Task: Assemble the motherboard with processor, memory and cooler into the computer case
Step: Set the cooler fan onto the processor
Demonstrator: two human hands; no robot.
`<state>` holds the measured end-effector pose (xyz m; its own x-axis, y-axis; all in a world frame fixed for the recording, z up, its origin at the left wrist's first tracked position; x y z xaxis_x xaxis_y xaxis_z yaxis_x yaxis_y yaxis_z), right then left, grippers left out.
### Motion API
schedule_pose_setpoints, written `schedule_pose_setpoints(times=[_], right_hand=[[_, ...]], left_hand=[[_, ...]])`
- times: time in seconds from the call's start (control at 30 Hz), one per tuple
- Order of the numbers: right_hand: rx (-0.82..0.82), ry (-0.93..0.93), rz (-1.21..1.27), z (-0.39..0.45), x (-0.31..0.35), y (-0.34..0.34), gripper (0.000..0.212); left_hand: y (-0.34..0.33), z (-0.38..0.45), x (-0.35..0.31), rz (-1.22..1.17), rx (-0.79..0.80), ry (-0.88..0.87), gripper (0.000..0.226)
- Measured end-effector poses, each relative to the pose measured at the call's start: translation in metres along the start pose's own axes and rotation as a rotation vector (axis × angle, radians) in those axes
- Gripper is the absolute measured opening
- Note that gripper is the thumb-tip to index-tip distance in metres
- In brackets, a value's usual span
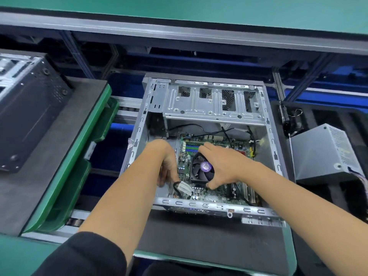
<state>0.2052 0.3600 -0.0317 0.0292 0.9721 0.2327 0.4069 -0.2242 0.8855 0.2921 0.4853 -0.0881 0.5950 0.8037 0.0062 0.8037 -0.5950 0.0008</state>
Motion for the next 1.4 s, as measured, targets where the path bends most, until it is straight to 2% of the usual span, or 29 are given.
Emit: schedule_pose_setpoints(times=[0.23,0.3,0.37,0.4,0.47,0.57,0.7,0.77,0.97,1.03,1.13,1.2,1.27,1.4], right_hand=[[0.041,-0.029,0.015,0.003,0.004,-0.003,0.093],[0.045,-0.032,0.038,0.002,0.003,-0.003,0.09],[0.039,-0.027,0.051,0.0,0.003,-0.002,0.087],[0.034,-0.025,0.057,0.0,0.003,-0.002,0.086],[0.025,-0.024,0.083,0.0,0.002,-0.001,0.085],[0.02,-0.015,0.119,0.0,0.0,-0.001,0.083],[0.01,0.001,0.114,0.002,-0.003,-0.003,0.085],[0.013,0.007,0.109,0.003,-0.004,-0.003,0.086],[0.024,0.02,0.112,0.004,-0.006,-0.004,0.085],[0.027,0.023,0.106,0.005,-0.006,-0.004,0.085],[0.033,0.024,0.102,0.007,-0.007,-0.006,0.08],[0.027,0.026,0.1,0.007,-0.007,-0.007,0.081],[0.017,0.026,0.102,0.007,-0.007,-0.007,0.08],[0.031,0.017,0.113,0.006,-0.007,-0.008,0.08]], left_hand=[[0.01,0.0,0.003,-0.03,-0.069,-0.039,0.03],[0.027,0.002,0.005,-0.04,-0.242,-0.084,0.025],[0.048,-0.002,0.001,-0.071,-0.51,-0.172,0.019],[0.055,-0.005,-0.004,-0.102,-0.616,-0.236,0.02],[0.062,-0.012,-0.013,-0.106,-0.721,-0.339,0.032],[0.063,-0.014,-0.016,-0.067,-0.746,-0.377,0.033],[0.063,-0.018,-0.01,-0.187,-0.727,-0.42,0.027],[0.06,-0.02,-0.012,-0.174,-0.729,-0.429,0.027],[0.068,-0.04,-0.011,-0.174,-0.965,-0.509,0.019],[0.069,-0.045,-0.006,-0.224,-0.995,-0.506,0.016],[0.07,-0.049,0.002,-0.264,-1.086,-0.477,0.037],[0.068,-0.05,-0.003,-0.244,-1.056,-0.529,0.042],[0.061,-0.048,-0.013,-0.187,-0.951,-0.604,0.037],[0.057,-0.044,-0.016,-0.055,-0.92,-0.54,0.015]])
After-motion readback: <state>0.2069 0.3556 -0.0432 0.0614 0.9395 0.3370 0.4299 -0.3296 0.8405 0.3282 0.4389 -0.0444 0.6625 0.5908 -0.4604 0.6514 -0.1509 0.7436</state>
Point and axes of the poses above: each hand's wrist, its own z-axis towards the middle knuckle, its own y-axis out of the back of the hand, x = y × z, the point moved 7 cm from there along z, towards the middle knuckle, and after that the axes turned 3 degrees about z, right-handed, at the moved point
